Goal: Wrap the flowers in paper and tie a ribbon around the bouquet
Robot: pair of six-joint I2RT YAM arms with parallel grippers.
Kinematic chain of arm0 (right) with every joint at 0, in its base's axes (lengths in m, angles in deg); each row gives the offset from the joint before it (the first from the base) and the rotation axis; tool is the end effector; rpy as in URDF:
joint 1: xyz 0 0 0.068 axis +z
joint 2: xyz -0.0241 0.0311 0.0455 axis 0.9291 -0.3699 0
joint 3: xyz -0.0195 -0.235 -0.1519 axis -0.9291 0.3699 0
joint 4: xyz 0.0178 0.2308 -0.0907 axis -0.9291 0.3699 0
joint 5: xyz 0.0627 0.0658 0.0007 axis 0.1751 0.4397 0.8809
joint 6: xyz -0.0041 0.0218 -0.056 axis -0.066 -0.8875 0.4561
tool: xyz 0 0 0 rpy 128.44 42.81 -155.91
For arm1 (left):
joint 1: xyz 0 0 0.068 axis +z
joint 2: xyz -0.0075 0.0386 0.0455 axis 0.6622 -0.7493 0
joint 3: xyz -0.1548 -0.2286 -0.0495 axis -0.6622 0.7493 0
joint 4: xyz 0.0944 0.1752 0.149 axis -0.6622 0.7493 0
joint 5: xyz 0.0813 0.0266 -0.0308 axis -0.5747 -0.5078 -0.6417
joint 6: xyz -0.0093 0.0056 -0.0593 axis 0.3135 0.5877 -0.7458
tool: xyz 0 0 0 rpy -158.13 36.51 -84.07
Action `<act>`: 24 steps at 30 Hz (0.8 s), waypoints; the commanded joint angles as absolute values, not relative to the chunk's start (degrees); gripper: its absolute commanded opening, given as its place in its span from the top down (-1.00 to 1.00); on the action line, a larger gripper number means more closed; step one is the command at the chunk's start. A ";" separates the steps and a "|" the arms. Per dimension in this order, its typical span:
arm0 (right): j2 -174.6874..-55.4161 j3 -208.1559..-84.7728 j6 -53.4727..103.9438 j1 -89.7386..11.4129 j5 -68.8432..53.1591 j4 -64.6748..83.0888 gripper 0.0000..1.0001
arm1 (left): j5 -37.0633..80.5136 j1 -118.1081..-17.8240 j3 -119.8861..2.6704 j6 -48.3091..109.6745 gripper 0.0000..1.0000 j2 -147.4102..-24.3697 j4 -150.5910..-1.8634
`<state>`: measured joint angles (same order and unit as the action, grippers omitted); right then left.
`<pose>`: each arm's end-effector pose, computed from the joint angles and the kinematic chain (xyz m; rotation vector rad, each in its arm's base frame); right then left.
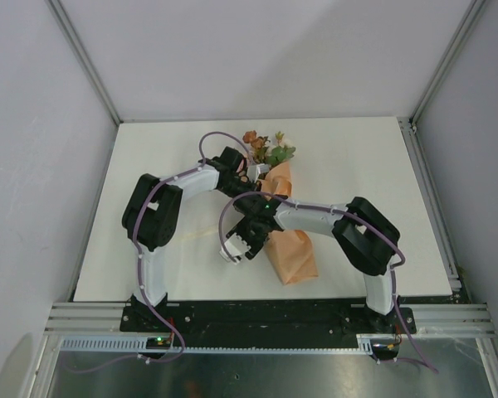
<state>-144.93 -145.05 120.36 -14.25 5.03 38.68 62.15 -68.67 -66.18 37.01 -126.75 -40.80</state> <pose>0.2129 0.3201 0.1708 -2.5281 0.7585 0.2966 0.3381 -0.2115 0.1708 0.7404 2.6569 -1.3307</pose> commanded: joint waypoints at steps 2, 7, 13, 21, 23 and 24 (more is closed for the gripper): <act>-150.17 -150.41 120.08 -14.01 0.85 45.42 0.14 | 63.02 -68.54 -68.84 39.76 1.00 -127.42 -38.79; -150.22 -152.12 117.48 -14.23 1.86 46.90 0.92 | 62.47 -68.30 -68.84 40.49 1.00 -127.15 -38.17; -144.68 -152.04 112.68 -15.93 9.21 47.15 1.00 | 62.09 -67.60 -68.62 40.82 0.99 -126.60 -37.82; -135.98 -149.57 101.96 -21.09 20.84 45.41 1.00 | 61.22 -66.83 -67.76 41.25 1.00 -124.73 -37.72; -134.22 -148.02 98.90 -22.65 22.73 44.16 1.00 | 60.91 -66.79 -67.46 41.44 0.99 -124.08 -37.69; -133.62 -147.08 97.34 -23.50 23.49 43.61 1.00 | 60.79 -66.74 -67.29 41.54 0.99 -123.66 -37.67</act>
<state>-138.41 -149.57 105.33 -21.11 16.11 45.41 61.80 -67.20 -66.82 39.72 -126.95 -38.51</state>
